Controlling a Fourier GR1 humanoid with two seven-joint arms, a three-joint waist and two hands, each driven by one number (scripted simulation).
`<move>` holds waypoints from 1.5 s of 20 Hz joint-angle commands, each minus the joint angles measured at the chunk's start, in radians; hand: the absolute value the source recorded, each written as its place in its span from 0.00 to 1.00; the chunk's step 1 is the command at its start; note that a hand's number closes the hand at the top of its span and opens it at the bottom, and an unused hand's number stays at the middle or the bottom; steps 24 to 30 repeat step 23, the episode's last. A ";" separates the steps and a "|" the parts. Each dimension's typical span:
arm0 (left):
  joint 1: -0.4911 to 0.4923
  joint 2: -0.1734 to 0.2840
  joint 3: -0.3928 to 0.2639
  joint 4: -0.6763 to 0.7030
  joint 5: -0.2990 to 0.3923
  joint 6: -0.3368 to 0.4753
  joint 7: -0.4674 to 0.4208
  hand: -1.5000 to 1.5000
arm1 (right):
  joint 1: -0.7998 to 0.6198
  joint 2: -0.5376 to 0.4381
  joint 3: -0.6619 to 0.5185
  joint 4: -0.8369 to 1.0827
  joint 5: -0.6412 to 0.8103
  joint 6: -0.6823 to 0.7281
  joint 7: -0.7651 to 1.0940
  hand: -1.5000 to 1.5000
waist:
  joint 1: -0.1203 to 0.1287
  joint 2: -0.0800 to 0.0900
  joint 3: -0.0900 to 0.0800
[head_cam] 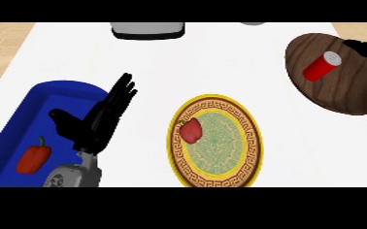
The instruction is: Pick the can from the plate and place it in the bowl
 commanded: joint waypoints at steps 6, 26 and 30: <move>0.069 0.001 0.017 -0.012 0.001 0.008 -0.028 0.50 | 0.272 0.178 -0.041 -0.449 -0.219 0.210 -0.102 0.00 | -0.064 -0.025 -0.005; 0.072 0.024 0.068 -0.035 0.011 0.028 -0.022 0.50 | 1.264 0.494 0.139 -0.951 -0.399 0.529 -0.444 1.00 | -0.118 -0.012 -0.002; 0.072 0.024 0.068 -0.035 0.011 0.028 -0.022 0.50 | 1.264 0.494 0.139 -0.951 -0.399 0.529 -0.444 1.00 | -0.118 -0.012 -0.002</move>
